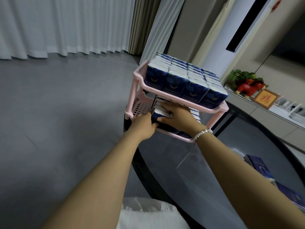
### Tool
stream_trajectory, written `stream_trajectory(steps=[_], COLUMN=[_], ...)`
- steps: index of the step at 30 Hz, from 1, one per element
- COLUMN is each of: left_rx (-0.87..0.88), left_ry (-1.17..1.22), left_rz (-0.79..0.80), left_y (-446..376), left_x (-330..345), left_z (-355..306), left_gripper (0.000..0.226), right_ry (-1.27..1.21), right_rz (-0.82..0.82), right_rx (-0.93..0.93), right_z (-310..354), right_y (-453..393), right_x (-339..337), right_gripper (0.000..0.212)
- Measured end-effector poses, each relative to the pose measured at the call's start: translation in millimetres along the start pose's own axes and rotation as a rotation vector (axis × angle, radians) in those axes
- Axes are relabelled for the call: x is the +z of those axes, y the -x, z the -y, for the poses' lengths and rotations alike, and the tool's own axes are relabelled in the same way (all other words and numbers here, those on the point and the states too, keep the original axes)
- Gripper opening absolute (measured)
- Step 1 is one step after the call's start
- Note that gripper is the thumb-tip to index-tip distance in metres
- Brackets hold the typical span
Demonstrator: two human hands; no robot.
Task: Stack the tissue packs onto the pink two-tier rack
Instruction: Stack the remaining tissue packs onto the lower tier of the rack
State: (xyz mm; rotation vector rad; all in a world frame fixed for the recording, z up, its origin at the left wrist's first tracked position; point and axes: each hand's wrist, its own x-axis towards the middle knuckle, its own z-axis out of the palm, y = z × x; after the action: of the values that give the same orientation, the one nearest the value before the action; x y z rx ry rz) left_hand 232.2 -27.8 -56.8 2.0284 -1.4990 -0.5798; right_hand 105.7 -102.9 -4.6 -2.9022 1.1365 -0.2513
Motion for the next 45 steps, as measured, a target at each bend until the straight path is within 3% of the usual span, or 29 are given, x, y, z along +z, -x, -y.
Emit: stream_trajectory(steps=[5, 11, 15, 23, 31, 37, 42, 45], left_rx=[0.062, 0.083, 0.184, 0.318, 0.325, 0.279, 0.226, 0.209], left_ry=[0.09, 0.132, 0.199, 0.306, 0.316, 0.172, -0.011, -0.03], left_rz=[-0.094, -0.252, -0.333, -0.056, 0.195, 0.33, 0.414, 0.405], left_y=[14, 37, 63, 107, 138, 150, 159, 158], left_x=[-5, -12, -13, 24, 92, 138, 168, 177], left_z=[-3, -26, -50, -104, -161, -194, -204, -205], left_gripper=[0.032, 0.053, 0.042, 0.022, 0.018, 0.028, 0.058, 0.052], right_ry=[-0.101, -0.269, -0.365, -0.444, -0.293, -0.254, -0.216, -0.266], right_rz=[-0.102, -0.198, -0.295, -0.416, -0.443, -0.414, -0.402, -0.389], right_rx=[0.001, 0.076, 0.169, 0.405, 0.625, 0.747, 0.831, 0.885], right_z=[3, 11, 10, -23, -65, -91, -102, -104], right_y=[16, 50, 89, 190, 293, 340, 365, 376], right_x=[0, -10, -23, -44, -39, -28, -15, -10], right_gripper=[0.061, 0.044, 0.035, 0.022, 0.022, 0.023, 0.035, 0.045])
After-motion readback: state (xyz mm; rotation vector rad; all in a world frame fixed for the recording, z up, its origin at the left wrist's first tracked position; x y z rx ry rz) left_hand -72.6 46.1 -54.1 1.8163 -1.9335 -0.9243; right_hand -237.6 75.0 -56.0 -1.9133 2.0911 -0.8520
